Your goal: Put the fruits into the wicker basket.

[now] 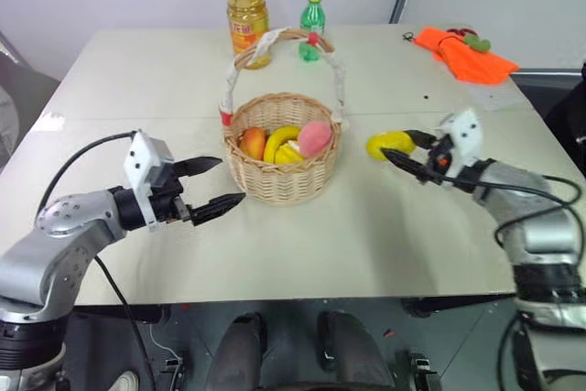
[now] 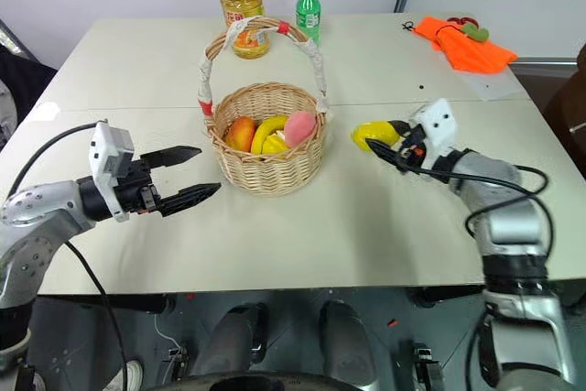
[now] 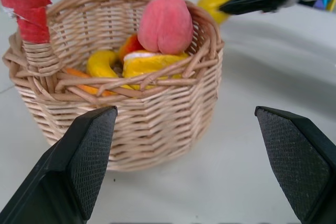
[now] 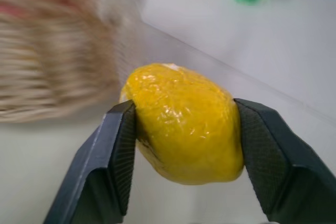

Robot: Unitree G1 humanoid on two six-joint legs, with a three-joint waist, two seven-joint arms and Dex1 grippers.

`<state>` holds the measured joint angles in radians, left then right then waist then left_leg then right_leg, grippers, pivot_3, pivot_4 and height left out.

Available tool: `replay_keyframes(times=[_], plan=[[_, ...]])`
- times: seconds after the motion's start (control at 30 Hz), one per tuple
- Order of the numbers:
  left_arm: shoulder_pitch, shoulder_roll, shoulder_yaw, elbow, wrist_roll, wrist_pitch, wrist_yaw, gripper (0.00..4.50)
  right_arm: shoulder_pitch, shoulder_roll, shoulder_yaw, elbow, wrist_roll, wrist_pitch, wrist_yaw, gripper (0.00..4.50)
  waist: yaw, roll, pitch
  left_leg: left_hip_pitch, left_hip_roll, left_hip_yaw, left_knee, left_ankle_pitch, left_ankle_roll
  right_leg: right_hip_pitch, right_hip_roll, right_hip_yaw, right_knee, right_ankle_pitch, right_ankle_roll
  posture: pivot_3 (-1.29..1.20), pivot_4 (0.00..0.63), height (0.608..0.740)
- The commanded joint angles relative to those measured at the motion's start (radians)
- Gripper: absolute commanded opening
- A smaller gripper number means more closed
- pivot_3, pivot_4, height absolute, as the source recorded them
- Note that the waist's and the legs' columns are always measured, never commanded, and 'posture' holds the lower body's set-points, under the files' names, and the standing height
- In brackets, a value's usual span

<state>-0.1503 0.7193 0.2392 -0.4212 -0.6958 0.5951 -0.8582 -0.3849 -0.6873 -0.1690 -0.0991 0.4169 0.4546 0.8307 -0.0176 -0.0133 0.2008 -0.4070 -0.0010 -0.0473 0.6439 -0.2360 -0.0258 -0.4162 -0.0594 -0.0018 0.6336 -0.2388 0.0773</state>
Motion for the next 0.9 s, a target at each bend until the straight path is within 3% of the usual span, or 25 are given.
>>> replay_keyframes(times=[0.03, 0.13, 0.23, 0.33, 0.43, 0.47, 0.77, 0.9], plan=[[0.013, -0.017, 0.037, 0.022, 0.009, -0.083, -0.023, 4.50, -0.020, 0.001, -0.018, -0.189, 0.160, 0.110, 0.032, 2.73, -0.002, 0.000, 0.000, 0.001, 0.001, 0.001, 0.000, 0.000, 0.000, 0.000, 0.001, 0.000, 0.000, 0.000, -0.001, 0.00, 0.150, 0.740], [0.024, -0.030, 0.022, 0.042, 0.022, -0.112, -0.031, 4.50, -0.104, 0.080, 0.053, -0.288, 0.210, 0.191, -0.053, 2.73, -0.002, 0.000, 0.000, 0.002, 0.005, 0.001, 0.000, 0.000, 0.000, 0.000, 0.004, 0.000, 0.000, 0.001, -0.003, 0.00, 0.150, 0.740], [0.024, -0.040, 0.012, 0.045, 0.024, -0.120, -0.028, 4.50, -0.211, 0.191, 0.198, -0.276, 0.101, 0.217, -0.173, 2.73, 0.001, 0.000, 0.000, 0.000, 0.010, 0.000, 0.001, 0.000, 0.000, -0.001, 0.010, 0.000, 0.000, 0.003, -0.005, 0.00, 0.150, 0.740], [0.026, -0.047, 0.008, 0.037, 0.025, -0.122, -0.021, 4.50, -0.279, 0.272, 0.260, -0.216, 0.040, 0.244, -0.262, 2.73, 0.007, 0.000, 0.000, -0.001, 0.011, 0.000, 0.001, 0.000, 0.000, -0.003, 0.012, 0.000, 0.000, 0.003, -0.006, 0.00, 0.150, 0.740], [0.035, -0.052, 0.015, 0.027, 0.023, -0.122, -0.014, 4.50, -0.292, 0.291, 0.309, -0.206, -0.008, 0.228, -0.274, 3.78, 0.010, 0.000, 0.000, -0.003, 0.011, 0.000, 0.001, 0.000, 0.000, -0.005, 0.011, 0.000, 0.000, 0.003, -0.006, 0.00, 0.150, 0.740], [0.040, -0.052, 0.017, 0.021, 0.021, -0.122, -0.011, 4.50, -0.290, 0.290, 0.313, -0.210, -0.023, 0.215, -0.278, 4.31, 0.009, 0.000, 0.000, -0.003, 0.011, 0.001, 0.001, 0.000, 0.000, -0.005, 0.010, 0.001, -0.001, 0.003, -0.006, 0.00, 0.150, 0.740], [0.059, -0.075, 0.026, 0.000, 0.009, -0.129, 0.015, 4.50, -0.167, 0.154, 0.121, -0.256, 0.069, 0.156, -0.146, 4.44, 0.008, 0.000, 0.000, -0.003, 0.011, 0.002, 0.001, 0.000, 0.000, -0.005, 0.011, 0.002, -0.001, 0.003, -0.006, 0.00, 0.150, 0.740], [0.038, -0.093, 0.010, 0.013, 0.010, -0.132, 0.012, 4.50, -0.184, 0.183, 0.091, -0.191, 0.050, 0.143, -0.210, 4.44, 0.000, 0.000, 0.000, -0.001, 0.012, 0.006, 0.001, 0.000, 0.000, -0.006, 0.013, 0.003, -0.001, 0.005, -0.008, 0.00, 0.150, 0.740]])
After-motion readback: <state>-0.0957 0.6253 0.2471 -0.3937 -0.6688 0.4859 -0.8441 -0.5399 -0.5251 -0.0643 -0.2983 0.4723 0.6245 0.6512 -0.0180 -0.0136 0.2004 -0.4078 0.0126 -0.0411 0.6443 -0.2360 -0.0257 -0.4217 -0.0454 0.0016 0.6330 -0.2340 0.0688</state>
